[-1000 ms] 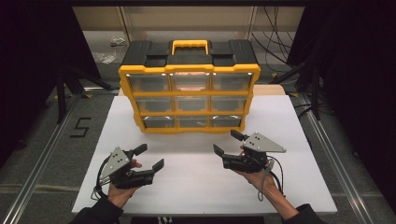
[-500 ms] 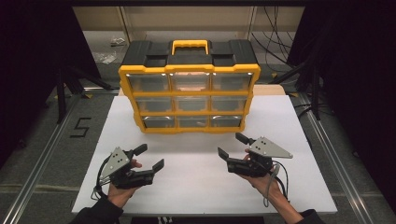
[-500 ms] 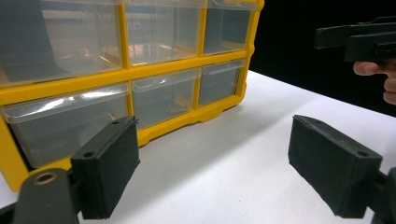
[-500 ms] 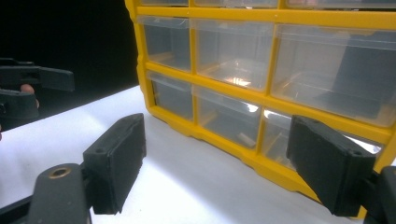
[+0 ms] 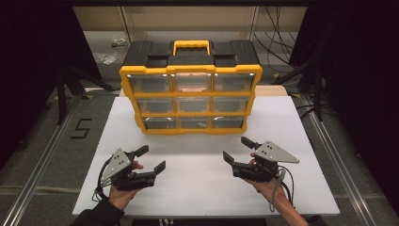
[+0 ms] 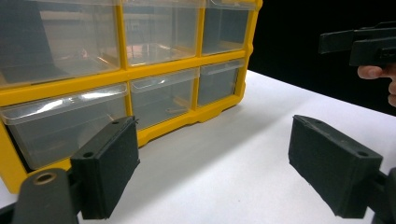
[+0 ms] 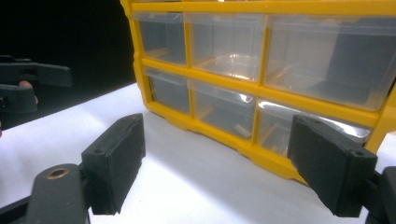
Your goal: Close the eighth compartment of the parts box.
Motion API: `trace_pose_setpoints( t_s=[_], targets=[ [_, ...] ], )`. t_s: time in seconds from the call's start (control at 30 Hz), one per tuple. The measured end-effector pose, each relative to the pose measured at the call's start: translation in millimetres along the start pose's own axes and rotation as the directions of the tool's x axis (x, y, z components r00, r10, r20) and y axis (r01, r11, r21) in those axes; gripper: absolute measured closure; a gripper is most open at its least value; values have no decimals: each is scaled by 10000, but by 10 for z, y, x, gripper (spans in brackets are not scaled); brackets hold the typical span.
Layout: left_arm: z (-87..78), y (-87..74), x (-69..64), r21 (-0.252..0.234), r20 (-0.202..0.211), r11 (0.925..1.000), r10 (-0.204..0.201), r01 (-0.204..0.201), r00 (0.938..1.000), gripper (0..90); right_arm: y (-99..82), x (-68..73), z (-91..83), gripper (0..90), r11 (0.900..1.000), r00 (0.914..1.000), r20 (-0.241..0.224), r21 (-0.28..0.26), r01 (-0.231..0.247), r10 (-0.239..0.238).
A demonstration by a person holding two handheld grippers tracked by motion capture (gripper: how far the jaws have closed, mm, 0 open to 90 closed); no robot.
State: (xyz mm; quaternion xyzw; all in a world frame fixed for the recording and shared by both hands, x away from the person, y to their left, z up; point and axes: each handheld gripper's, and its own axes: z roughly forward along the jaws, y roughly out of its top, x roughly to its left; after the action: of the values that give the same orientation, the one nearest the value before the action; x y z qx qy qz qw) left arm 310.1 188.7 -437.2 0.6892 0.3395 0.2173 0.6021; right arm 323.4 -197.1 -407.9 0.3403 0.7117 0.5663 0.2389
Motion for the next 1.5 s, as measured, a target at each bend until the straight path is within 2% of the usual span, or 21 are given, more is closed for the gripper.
trace_pose_setpoints(
  t_s=[0.27,1.5],
  targets=[
    [-4,1,1,-8,-1,10000,33,-33,10000,156,-29,8,-20,190,10000,10000,-35,32,9,-9],
    [-2,-1,-17,-65,123,9999,122,-122,9998,152,-115,-23,-179,182,10000,9991,425,50,29,-31]
  ],
)
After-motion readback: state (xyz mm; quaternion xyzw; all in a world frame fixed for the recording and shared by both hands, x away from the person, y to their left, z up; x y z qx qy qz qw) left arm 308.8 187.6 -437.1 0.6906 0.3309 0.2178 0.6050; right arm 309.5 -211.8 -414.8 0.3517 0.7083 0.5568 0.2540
